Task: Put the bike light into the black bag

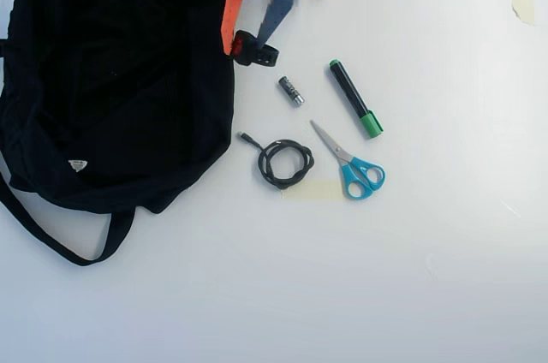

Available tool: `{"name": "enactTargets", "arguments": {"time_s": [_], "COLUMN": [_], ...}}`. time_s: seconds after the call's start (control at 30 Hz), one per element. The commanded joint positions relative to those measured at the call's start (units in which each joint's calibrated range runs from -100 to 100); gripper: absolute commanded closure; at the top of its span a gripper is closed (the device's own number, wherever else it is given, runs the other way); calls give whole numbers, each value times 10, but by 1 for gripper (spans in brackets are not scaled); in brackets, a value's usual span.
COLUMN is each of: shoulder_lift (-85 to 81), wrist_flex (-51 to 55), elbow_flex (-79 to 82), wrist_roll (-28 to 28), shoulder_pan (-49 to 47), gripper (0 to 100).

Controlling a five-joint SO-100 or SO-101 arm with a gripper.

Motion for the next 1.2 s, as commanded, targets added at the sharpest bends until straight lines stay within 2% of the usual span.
{"name": "enactTargets", "arguments": {"time_s": [0.0,0.37,0.43,0.53,0.67,0.9,1.17], "shoulder_lift": [2,2,2,4,13,77,274], "wrist_flex": [-14,-82,-104,-112,-112,-120,-276], "elbow_flex": [-28,-34,-35,-25,-17,-21,-27], "wrist_roll": [-34,-41,-59,-116,-91,-90,-90], "shoulder_pan": [45,160,178,213,261,361,408], "gripper": [98,98,98,98,98,98,98]}}
